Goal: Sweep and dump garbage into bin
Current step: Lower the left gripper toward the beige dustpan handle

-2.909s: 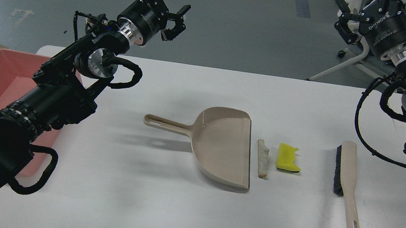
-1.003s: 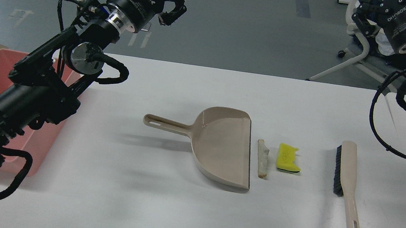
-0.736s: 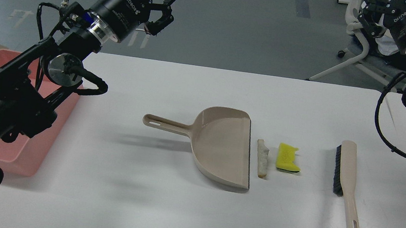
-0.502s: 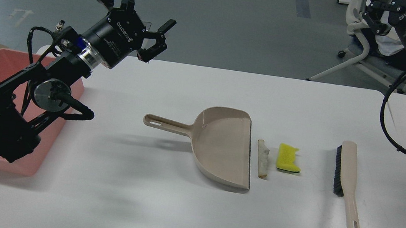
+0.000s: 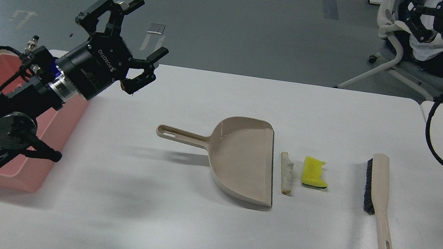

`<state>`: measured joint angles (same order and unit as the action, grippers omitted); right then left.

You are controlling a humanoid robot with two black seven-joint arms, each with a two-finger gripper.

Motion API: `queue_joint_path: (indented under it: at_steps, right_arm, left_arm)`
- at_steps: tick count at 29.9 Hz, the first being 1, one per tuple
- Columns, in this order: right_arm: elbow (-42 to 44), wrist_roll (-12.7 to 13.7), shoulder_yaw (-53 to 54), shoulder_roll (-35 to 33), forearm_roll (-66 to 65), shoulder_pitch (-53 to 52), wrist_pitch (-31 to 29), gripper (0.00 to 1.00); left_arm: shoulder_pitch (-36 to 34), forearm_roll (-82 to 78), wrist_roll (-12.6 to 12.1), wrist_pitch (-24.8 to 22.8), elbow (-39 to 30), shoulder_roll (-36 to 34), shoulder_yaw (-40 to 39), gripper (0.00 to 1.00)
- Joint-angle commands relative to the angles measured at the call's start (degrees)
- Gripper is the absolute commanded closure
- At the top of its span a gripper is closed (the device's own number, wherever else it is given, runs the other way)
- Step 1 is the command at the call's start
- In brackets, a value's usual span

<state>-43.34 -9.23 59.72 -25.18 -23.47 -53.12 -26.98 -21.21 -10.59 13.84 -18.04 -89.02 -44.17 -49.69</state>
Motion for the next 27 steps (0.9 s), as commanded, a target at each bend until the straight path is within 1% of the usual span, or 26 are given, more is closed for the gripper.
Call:
queue_joint_path:
  at_steps: [1, 4, 6, 8, 10, 12, 14, 15, 16, 18, 21, 23, 24, 27]
  right_arm:
    - [0.4, 0.0, 0.0, 0.1, 0.0, -0.1, 0.1, 0.0]
    - [0.8, 0.0, -0.1, 0.0, -0.1, -0.1, 0.1, 0.0]
    - [0.9, 0.0, -0.1, -0.1, -0.1, 0.0, 0.2, 0.0]
    - [0.7, 0.0, 0.0, -0.1, -0.1, 0.6, 0.1, 0.0]
    - [0.7, 0.0, 0.0, -0.1, -0.1, 0.7, 0.1, 0.0]
    - [0.8, 0.0, 0.0, -0.2, -0.1, 0.7, 0.2, 0.0]
    - [0.7, 0.0, 0.0, -0.2, -0.1, 0.7, 0.2, 0.0]
    - [0.8, 0.0, 0.1, -0.3, 0.0, 0.7, 0.2, 0.0]
    - [0.8, 0.0, 0.1, -0.5, -0.1, 0.7, 0.2, 0.0]
    - [0.7, 0.0, 0.1, -0.6, -0.1, 0.7, 0.2, 0.0]
    - [1.0, 0.0, 0.3, -0.7, 0.0, 0.7, 0.2, 0.0]
    - [1.0, 0.0, 0.7, -1.0, 0.0, 0.7, 0.2, 0.0]
    - [1.0, 0.0, 0.7, -1.1, 0.0, 0.7, 0.2, 0.0]
    - [0.9, 0.0, 0.8, -0.9, 0.0, 0.7, 0.2, 0.0]
  left_arm:
    - [2.3, -3.2, 0.3, 1.1, -0.9, -1.4, 0.0, 0.02]
    - [3.8, -8.8, 0.3, 6.1, -2.6, -1.4, 0.8, 0.02]
    - [4.9, -11.4, 0.2, 7.7, -3.6, -1.2, 0.8, 0.02]
    - [7.1, -15.2, -0.7, 9.8, -5.7, -0.9, 0.8, 0.02]
    - [9.2, -16.2, -0.8, 10.9, -7.2, -1.0, 0.8, 0.02]
    - [10.6, -16.3, -0.9, 11.4, -8.0, -1.0, 0.8, 0.02]
    - [14.0, -16.6, -0.9, 11.8, -9.9, -1.4, 0.7, 0.03]
    - [14.7, -16.7, -0.9, 11.9, -10.3, -1.4, 0.7, 0.04]
    - [15.8, -16.7, -0.8, 12.1, -10.8, -1.5, 0.7, 0.07]
    - [16.4, -16.7, -0.8, 12.5, -11.1, -1.6, 0.7, 0.09]
    - [16.9, -16.7, -0.8, 13.6, -11.4, -1.5, 0.8, 0.16]
    - [17.0, -17.1, -0.9, 14.3, -12.0, -1.3, 0.9, 0.16]
    - [17.0, -17.4, -1.1, 14.5, -12.0, -1.2, 1.2, 0.16]
    - [16.8, -20.5, -2.8, 15.7, -11.9, -0.9, 3.4, 0.16]
